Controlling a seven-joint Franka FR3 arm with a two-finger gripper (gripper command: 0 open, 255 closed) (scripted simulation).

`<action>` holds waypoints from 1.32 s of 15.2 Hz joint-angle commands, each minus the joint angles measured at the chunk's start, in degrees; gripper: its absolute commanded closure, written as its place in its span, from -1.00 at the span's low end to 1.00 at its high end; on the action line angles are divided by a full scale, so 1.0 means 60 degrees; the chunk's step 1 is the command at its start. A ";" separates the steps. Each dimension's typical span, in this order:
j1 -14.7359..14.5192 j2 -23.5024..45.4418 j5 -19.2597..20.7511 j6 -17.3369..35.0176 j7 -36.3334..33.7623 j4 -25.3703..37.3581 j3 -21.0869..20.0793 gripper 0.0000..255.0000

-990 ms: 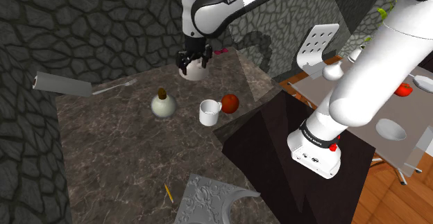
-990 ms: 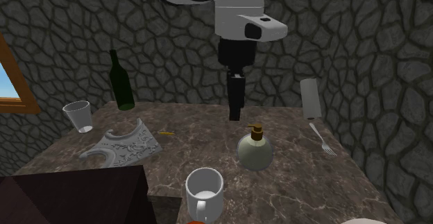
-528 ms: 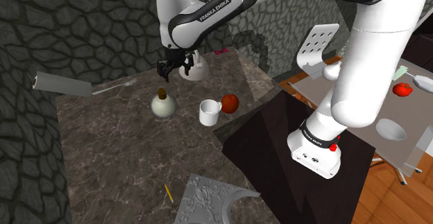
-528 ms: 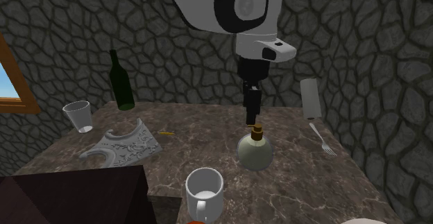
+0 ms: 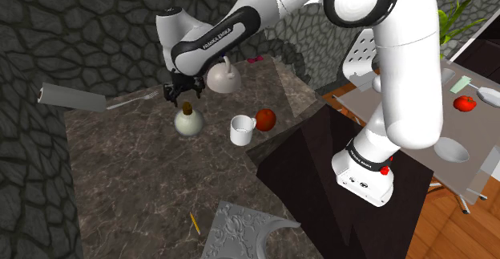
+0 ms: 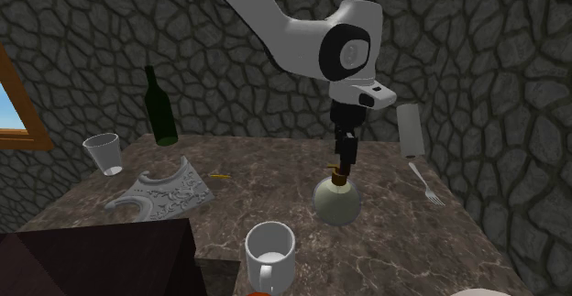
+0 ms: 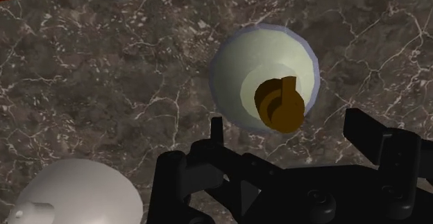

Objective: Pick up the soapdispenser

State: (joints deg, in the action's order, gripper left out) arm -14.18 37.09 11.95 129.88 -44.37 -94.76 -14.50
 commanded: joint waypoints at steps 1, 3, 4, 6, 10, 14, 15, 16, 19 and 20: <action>-0.0120 0.0482 0.0093 0.0017 -0.0066 0.0460 0.0080 -1.00; -0.0145 0.0649 0.0134 0.0179 -0.0091 0.0464 0.0117 -1.00; -0.0157 0.0735 0.0155 0.0258 -0.0104 0.0470 0.0135 -1.00; -0.0182 0.0909 0.0197 0.0414 -0.0128 0.0487 0.0171 -1.00; -0.0183 0.0959 0.0209 0.0465 -0.0129 0.0486 0.0183 1.00; -0.0181 0.0955 0.0209 0.0467 -0.0128 0.0481 0.0183 1.00; -0.0180 0.0955 0.0209 0.0467 -0.0127 0.0480 0.0183 1.00; -0.0181 0.0956 0.0209 0.0468 -0.0128 0.0481 0.0183 1.00; -0.0189 0.0960 0.0209 0.0458 -0.0135 0.0494 0.0182 1.00; -0.0176 0.0871 0.0188 0.0382 -0.0123 0.0482 0.0163 1.00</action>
State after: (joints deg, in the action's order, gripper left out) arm -15.26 42.58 13.15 132.46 -45.14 -91.90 -13.45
